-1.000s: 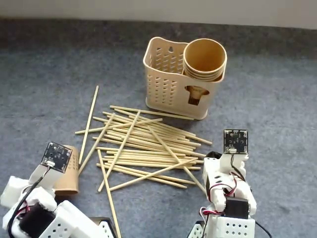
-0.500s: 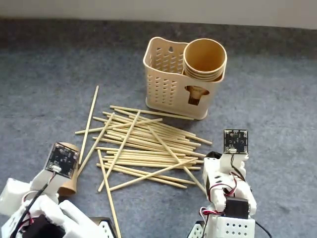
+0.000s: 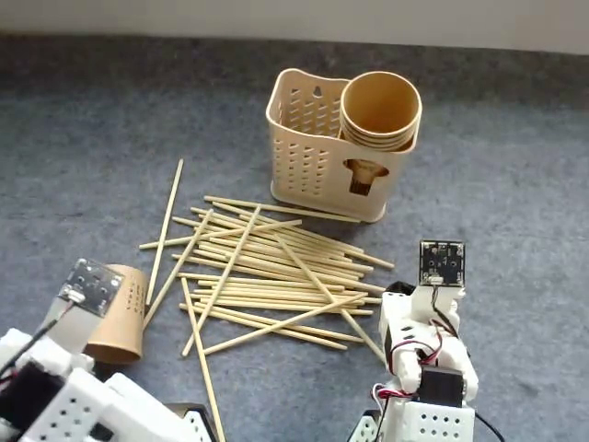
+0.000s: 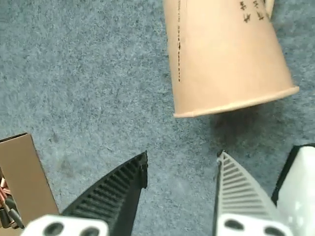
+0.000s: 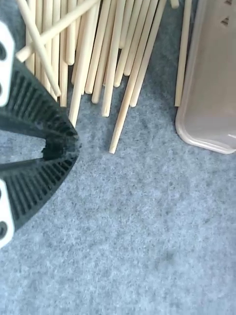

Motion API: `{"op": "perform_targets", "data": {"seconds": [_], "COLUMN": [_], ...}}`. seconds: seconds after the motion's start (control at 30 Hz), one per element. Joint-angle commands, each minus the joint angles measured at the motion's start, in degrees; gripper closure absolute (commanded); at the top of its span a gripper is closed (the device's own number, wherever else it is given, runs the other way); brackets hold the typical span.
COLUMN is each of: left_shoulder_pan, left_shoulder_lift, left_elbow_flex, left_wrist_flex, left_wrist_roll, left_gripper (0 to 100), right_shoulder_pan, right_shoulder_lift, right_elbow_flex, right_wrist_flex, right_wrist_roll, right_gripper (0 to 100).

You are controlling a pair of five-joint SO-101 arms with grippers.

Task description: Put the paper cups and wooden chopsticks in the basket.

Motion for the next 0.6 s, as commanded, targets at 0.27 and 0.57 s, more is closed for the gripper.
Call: {"op": "perform_targets", "data": {"seconds": [0.27,0.57], "left_shoulder_pan": [20.4,32.4], "left_shoulder_lift": [12.8,13.2], "left_elbow_flex": [-0.6,-7.0], "left_wrist_flex": [-10.5,-10.9], "left_wrist_roll": [22.3,40.7], "left_gripper": [78,78], "right_shoulder_pan": [0.8,0.8], "right_shoulder_lift": [-0.6,-0.6], "right_elbow_flex": [6.1,6.1], "right_wrist_flex": [-1.1,-1.1], "right_wrist_roll": [0.7,0.7], "right_gripper": [99.3,99.3]}}
